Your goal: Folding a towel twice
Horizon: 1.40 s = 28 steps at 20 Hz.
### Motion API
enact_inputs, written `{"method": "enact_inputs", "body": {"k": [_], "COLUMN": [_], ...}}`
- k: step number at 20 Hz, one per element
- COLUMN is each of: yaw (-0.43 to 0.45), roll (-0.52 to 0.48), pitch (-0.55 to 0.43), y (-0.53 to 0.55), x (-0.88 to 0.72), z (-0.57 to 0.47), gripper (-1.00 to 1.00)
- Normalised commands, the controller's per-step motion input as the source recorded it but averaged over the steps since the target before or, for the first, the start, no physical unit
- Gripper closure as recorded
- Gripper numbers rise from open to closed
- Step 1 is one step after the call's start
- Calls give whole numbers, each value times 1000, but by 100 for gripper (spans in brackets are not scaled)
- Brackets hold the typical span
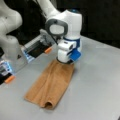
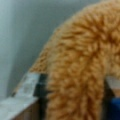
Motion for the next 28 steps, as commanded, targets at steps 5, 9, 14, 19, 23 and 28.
{"method": "enact_inputs", "body": {"k": [5,9,14,19,23,28], "yaw": [-57,-1,26,67,92,141], "roll": [134,116,112,96,182,252], "pitch": [174,149,125,119,123,135], "y": [-259,-188,-149,-161,-162,-254], "x": [-108,-72,-57,-53,-22,25], "z": [285,210,152,199,171,172], "gripper": [100,100,100,100,100,100]}}
